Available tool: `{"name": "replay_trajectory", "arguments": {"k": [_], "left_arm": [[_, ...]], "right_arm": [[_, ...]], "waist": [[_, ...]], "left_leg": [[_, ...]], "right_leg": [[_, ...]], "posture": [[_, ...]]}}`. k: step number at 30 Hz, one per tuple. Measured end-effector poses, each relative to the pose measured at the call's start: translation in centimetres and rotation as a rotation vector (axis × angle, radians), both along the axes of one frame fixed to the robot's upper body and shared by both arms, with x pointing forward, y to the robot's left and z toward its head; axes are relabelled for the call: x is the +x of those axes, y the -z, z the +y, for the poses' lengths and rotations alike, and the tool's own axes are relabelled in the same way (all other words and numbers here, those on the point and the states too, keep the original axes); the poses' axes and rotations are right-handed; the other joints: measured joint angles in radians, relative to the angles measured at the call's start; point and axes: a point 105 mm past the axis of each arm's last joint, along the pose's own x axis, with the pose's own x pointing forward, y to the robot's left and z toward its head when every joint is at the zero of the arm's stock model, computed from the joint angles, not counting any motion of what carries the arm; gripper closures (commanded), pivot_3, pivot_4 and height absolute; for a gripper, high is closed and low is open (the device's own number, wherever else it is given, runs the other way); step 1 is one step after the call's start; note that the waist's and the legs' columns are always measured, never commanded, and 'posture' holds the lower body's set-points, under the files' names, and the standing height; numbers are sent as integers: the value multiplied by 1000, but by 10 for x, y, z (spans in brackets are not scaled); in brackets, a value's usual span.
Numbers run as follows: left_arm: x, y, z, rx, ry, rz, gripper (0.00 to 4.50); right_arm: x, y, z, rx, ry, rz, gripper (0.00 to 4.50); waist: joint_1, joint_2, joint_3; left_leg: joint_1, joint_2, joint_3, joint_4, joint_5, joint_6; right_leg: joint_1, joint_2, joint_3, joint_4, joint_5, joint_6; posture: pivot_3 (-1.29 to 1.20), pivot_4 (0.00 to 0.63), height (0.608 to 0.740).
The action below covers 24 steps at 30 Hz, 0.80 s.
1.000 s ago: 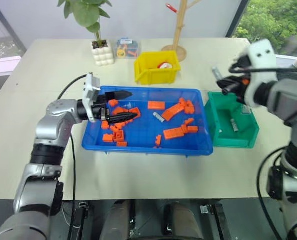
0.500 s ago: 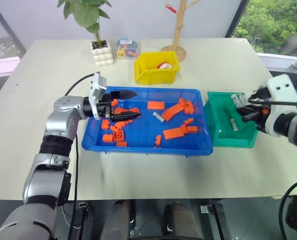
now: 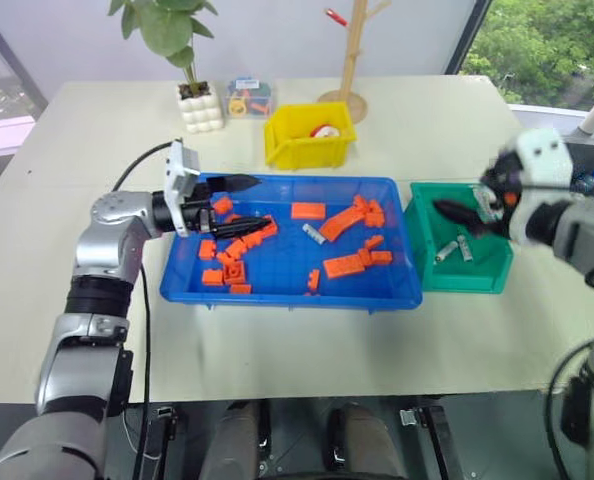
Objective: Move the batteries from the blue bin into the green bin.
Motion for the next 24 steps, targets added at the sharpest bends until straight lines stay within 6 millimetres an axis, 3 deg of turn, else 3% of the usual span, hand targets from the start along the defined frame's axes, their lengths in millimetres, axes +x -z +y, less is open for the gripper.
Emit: {"name": "replay_trajectory", "arguments": {"k": [4,9,15,24], "left_arm": [[-6,5,10,10,-63,6,0],[-17,4,20,-3,-145,-8,0],[-32,5,26,-17,-210,2,0],[-50,9,30,-52,-284,24,0]], "right_arm": [[6,29,51,47,-184,93,34],[10,61,92,10,-324,150,34],[21,92,113,-51,-423,205,34],[44,104,122,-119,-491,205,34]], "waist": [[5,0,0],[8,0,0],[1,0,0],[5,0,0]], "left_leg": [[-1,-2,0,1,0,0],[-1,-2,-1,2,0,1],[-1,-1,-1,1,0,1],[-1,-1,-1,2,0,1]], "right_leg": [[0,-2,0,0,0,0],[2,-2,0,0,0,0],[1,-2,0,0,0,0],[1,-2,0,0,0,0]], "posture": [[0,150,739],[0,150,739],[0,150,739],[0,150,739]]}}
